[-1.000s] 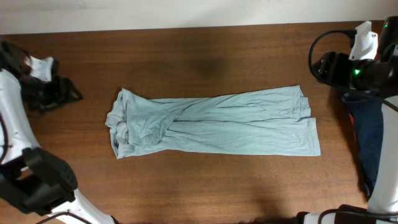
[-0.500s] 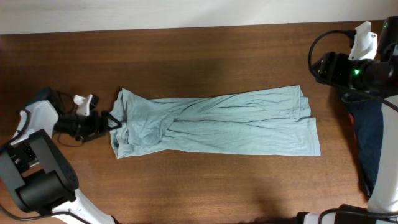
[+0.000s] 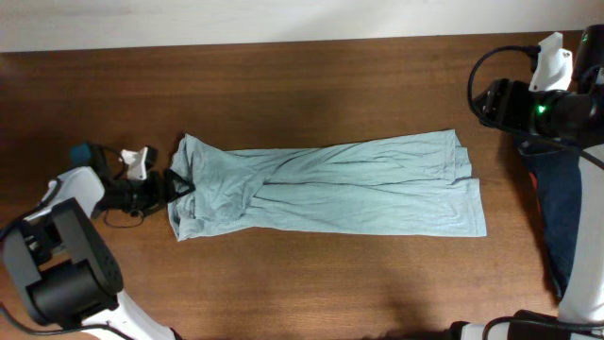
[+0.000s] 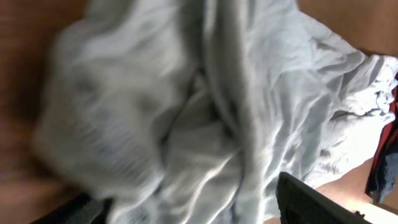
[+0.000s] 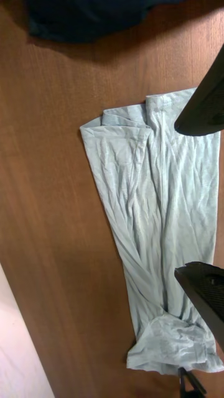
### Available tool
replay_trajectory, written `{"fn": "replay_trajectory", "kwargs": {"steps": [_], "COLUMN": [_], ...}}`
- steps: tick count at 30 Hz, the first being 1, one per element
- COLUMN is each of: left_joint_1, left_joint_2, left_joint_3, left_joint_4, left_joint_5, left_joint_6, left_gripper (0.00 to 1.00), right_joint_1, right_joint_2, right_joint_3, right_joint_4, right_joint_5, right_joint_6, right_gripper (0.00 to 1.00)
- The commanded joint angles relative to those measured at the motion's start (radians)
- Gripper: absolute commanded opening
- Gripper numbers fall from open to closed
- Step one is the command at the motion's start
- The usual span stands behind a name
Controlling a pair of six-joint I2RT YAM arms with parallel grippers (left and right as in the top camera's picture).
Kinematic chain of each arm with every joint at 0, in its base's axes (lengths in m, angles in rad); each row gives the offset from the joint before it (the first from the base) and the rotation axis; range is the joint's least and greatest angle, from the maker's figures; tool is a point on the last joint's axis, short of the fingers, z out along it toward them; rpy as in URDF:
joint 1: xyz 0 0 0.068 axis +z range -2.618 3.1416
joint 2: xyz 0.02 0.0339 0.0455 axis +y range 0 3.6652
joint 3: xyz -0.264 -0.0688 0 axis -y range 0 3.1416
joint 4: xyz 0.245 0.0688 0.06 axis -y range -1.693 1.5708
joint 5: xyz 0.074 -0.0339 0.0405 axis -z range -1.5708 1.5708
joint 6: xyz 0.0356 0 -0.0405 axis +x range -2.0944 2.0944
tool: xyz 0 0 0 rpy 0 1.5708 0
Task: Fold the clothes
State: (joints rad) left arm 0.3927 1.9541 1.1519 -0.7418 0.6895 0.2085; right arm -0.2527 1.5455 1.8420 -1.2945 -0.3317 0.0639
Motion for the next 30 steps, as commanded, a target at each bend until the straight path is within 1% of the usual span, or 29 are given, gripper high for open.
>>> {"fn": "replay_trajectory", "kwargs": {"steps": [1,4,8,9,10,11,13,16,17,20,22,26,28,30], "left_joint_1": [-0.09,-0.152,-0.212,-0.22,-0.227,-0.233,-0.24,-0.24,-0.24,-0.232,-0.223,-0.206,-0.207,-0.207], "left_joint_2": [0.028,0.028,0.028,0.028,0.028,0.028,0.028,0.027,0.026,0.011,-0.018,-0.091,-0.138,-0.163], "left_joint_3": [-0.032,-0.032,-0.032,-0.032,-0.032,-0.032,-0.032,-0.032,-0.031,-0.014,0.016,0.095,0.153,0.2], "left_joint_4": [0.037,0.061,0.068,0.069,0.069,0.069,0.07,0.069,0.068,0.044,0.013,-0.071,-0.133,-0.173], "left_joint_5": [-0.032,-0.085,-0.168,-0.167,-0.167,-0.167,-0.167,-0.167,-0.167,-0.17,-0.215,-0.341,-0.447,-0.494], "left_joint_6": [-0.04,-0.076,-0.115,-0.115,-0.116,-0.118,-0.119,-0.119,-0.127,-0.138,-0.173,-0.175,-0.174,-0.166], "left_gripper": [0.79,0.79,0.72,0.67,0.56,0.35,0.17,0.02,0.01,0.01,0.01,0.0,0.01,0.01], "right_joint_1": [-0.002,-0.002,-0.003,-0.003,-0.003,-0.003,-0.003,-0.003,-0.003,-0.003,-0.003,-0.003,-0.003,-0.003], "right_joint_2": [0.004,0.004,0.004,0.004,0.004,0.004,0.004,0.004,0.004,0.004,0.004,0.004,0.004,0.004], "right_joint_3": [0.013,0.013,0.013,0.013,0.013,0.013,0.013,0.013,0.013,0.013,0.013,0.013,0.013,0.013], "right_joint_4": [0.0,0.0,0.0,0.0,0.0,0.0,0.0,0.0,0.0,0.0,0.0,0.0,0.0,0.0], "right_joint_5": [-0.009,-0.009,-0.009,-0.01,-0.009,-0.009,-0.01,-0.009,-0.009,-0.009,-0.009,-0.009,-0.009,-0.009], "right_joint_6": [-0.004,-0.003,-0.003,-0.003,-0.003,-0.003,-0.003,-0.003,-0.003,-0.003,-0.003,-0.003,-0.003,-0.003], "right_gripper": [0.7,0.7,0.7,0.7,0.7,0.7,0.7,0.7,0.7,0.7,0.7,0.7,0.7,0.7]}}
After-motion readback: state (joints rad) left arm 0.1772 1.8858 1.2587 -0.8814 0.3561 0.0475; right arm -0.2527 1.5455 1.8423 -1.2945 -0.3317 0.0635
